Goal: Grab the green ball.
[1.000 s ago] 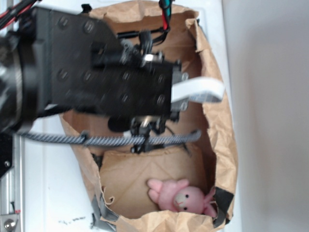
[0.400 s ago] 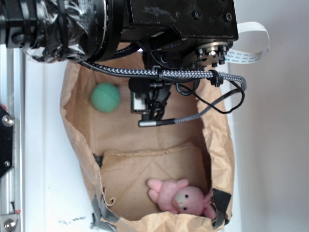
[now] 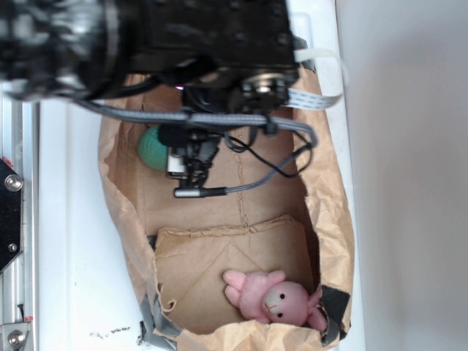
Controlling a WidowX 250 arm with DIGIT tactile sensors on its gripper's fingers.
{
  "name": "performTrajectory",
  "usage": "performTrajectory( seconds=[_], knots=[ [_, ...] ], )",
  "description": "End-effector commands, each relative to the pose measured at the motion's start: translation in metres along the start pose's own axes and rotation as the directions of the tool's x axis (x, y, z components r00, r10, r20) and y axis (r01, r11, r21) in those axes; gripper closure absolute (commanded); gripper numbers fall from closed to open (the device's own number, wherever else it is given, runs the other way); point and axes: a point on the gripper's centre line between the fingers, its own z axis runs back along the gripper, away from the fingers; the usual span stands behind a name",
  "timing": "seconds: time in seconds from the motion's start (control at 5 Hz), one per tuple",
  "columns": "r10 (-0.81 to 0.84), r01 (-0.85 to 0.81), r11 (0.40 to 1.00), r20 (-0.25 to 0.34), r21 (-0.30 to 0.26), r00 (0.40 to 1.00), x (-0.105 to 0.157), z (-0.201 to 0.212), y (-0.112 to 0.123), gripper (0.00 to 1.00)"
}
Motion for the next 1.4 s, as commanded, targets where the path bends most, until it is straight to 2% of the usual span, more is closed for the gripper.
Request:
performTrajectory(
  seconds=[0.0, 0.4, 0.8, 1.2],
  knots=[
    [0.042, -0.045, 0.998, 0.078, 0.042, 0.996, -0.005, 0.004, -0.006, 0.00],
    [0.036, -0.037, 0.999, 0.097, 0.003, 0.995, -0.008, -0.005, -0.017, 0.00],
    [0.003, 0.000, 0.999, 0.062, -0.046, 0.998, -0.009, 0.001, -0.014, 0.00],
    [0.021, -0.015, 0.998, 0.104, -0.053, 0.994, -0.007, -0.004, -0.021, 0.00]
  ],
)
